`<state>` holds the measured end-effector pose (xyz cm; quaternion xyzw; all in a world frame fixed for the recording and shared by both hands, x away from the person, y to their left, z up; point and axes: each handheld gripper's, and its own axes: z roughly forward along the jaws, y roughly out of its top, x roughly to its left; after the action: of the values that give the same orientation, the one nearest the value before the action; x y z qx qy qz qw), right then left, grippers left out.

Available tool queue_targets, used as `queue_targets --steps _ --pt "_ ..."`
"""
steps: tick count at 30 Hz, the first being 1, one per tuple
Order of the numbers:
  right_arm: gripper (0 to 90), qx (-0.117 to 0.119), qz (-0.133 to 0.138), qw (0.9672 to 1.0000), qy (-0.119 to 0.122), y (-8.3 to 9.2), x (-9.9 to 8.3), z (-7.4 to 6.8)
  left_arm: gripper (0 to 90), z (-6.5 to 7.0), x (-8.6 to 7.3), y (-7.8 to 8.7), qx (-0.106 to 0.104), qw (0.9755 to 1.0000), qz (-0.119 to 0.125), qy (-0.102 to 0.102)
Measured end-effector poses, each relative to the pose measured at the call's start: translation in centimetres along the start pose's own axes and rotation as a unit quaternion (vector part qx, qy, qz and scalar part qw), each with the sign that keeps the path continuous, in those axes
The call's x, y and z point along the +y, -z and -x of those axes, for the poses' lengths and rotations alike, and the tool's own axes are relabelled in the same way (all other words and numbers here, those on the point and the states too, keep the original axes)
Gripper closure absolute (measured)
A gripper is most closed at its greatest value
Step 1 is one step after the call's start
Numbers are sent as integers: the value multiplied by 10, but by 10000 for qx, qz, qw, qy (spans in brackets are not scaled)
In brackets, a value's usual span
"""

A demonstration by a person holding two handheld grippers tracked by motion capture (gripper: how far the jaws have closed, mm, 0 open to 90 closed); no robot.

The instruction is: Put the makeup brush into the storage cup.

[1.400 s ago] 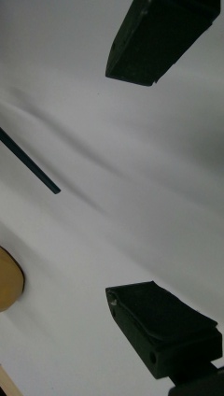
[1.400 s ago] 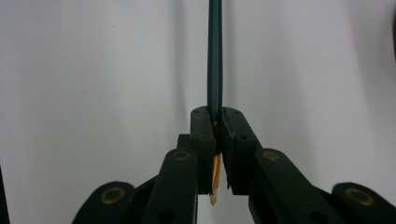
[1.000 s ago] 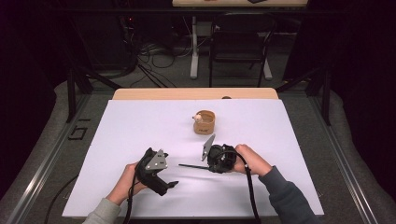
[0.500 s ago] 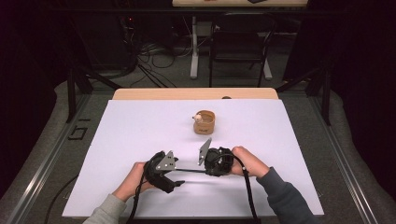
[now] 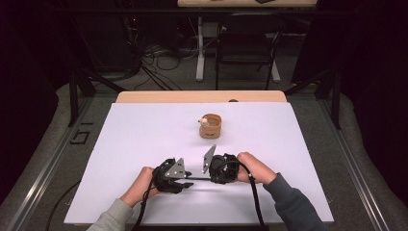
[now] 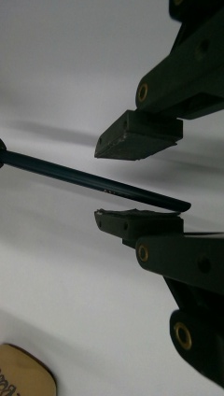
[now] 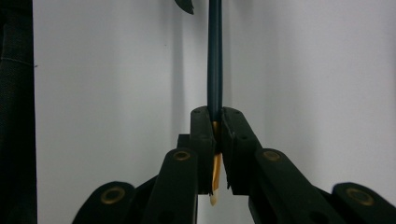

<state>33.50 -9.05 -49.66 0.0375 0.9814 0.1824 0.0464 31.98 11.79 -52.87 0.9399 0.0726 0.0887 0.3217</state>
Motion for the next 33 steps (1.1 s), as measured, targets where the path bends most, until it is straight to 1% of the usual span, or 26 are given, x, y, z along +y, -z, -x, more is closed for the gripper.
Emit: queue_targets --steps 2,3,5,8,10,12,17,19,21,23,24,25,28,29,31,32,33 --pt "840 36 -20 10000 15 -1 0 -1 667 0 0 -2 -25 10000 -48 6" --pt "840 38 -30 10000 29 -2 1 -1 683 0 0 -2 2 10000 -36 11" --pt "840 43 -36 10000 59 -3 1 -2 718 0 0 -2 -17 10000 -2 7" --pt "840 26 -58 9999 80 -2 1 -3 739 1 0 -2 46 10000 17 -20" --pt "840 11 -54 9999 117 -2 1 -2 751 1 0 -2 45 10000 19 -29" --pt "840 -13 -38 9999 97 -1 1 -2 774 1 0 -2 44 10000 29 -72" --pt "839 -37 -69 9998 161 0 1 -3 796 2 0 -2 -35 9999 15 -143" --pt "836 -32 -53 9998 183 -1 1 -4 805 3 -1 -3 -101 9998 14 -158" --pt "830 -7 -68 9997 224 0 1 -4 821 4 0 -4 -185 9995 -47 -246" --pt "820 -31 -49 9997 251 0 0 -4 840 7 0 -6 -210 9993 -105 -302" --pt "818 -26 -44 9997 247 1 0 -4 844 7 0 -7 -212 9992 -108 -311" --pt "817 -22 -41 9996 296 1 0 -4 845 8 0 -7 -224 9992 -103 -304" --pt "810 -34 -6 9997 251 2 -2 -4 847 7 -1 -6 -266 9993 -39 -255" --pt "793 -32 2 9997 236 2 -2 -4 848 8 -1 -5 -235 9994 -16 -244" --pt "702 16 51 9998 207 2 -2 -3 848 7 -1 -4 -215 9996 -1 -203" --pt "662 -39 54 9998 209 2 -3 -3 849 6 -2 -4 -199 9997 31 -150" --pt "641 -95 83 9997 186 3 -3 -3 849 6 -3 -3 -208 9997 30 -120"
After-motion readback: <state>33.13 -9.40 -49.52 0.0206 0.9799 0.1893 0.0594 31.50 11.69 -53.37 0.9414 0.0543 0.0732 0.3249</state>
